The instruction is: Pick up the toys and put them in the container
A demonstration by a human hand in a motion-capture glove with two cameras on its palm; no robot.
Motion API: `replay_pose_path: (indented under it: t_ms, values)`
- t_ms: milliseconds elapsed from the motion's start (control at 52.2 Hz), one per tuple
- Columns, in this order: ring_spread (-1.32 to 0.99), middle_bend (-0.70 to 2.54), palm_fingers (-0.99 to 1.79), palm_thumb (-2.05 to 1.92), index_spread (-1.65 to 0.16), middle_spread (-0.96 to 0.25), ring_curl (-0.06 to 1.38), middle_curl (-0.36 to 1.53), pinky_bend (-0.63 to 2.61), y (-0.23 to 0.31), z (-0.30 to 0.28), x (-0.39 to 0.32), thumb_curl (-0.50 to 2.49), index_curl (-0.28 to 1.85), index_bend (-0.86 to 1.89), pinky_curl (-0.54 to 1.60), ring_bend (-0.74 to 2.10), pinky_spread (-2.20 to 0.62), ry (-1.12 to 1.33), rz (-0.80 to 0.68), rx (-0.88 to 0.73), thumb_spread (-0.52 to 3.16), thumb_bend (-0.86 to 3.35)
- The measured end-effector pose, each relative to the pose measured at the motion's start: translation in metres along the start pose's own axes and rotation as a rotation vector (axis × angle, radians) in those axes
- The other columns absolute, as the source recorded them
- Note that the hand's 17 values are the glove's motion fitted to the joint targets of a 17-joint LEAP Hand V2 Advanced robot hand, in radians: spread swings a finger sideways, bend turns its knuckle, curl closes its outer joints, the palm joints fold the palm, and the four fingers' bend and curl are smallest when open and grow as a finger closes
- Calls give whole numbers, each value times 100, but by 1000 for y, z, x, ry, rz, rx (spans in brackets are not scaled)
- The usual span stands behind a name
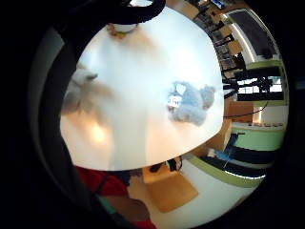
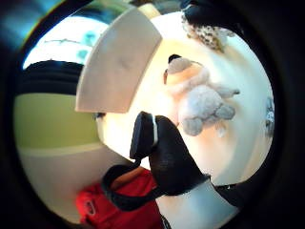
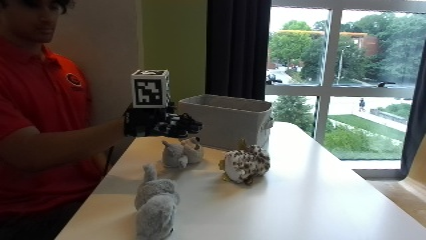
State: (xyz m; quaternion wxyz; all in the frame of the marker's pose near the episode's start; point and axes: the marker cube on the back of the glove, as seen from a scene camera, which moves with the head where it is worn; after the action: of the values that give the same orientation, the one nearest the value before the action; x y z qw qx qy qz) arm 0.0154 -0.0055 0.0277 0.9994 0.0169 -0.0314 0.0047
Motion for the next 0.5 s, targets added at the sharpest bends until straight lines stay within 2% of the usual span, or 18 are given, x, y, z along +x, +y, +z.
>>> replay_pose_path:
  t_ms: [307, 422, 498]
  values:
    - [-14, 19, 1, -5, -36, -14, 15, 28, 47, -6, 24, -12, 21, 31, 19, 29, 19, 2, 12, -72, -47, 122, -4]
    - [-13, 16, -5, -3, -36, -13, 16, 28, 58, -12, 33, -17, 23, 29, 12, 33, 19, 3, 8, -75, -79, 120, -4]
    - [-11, 14, -7, -2, -36, -11, 17, 27, 72, -16, 39, -10, 24, 26, 10, 36, 19, 5, 108, -115, -82, 119, -3]
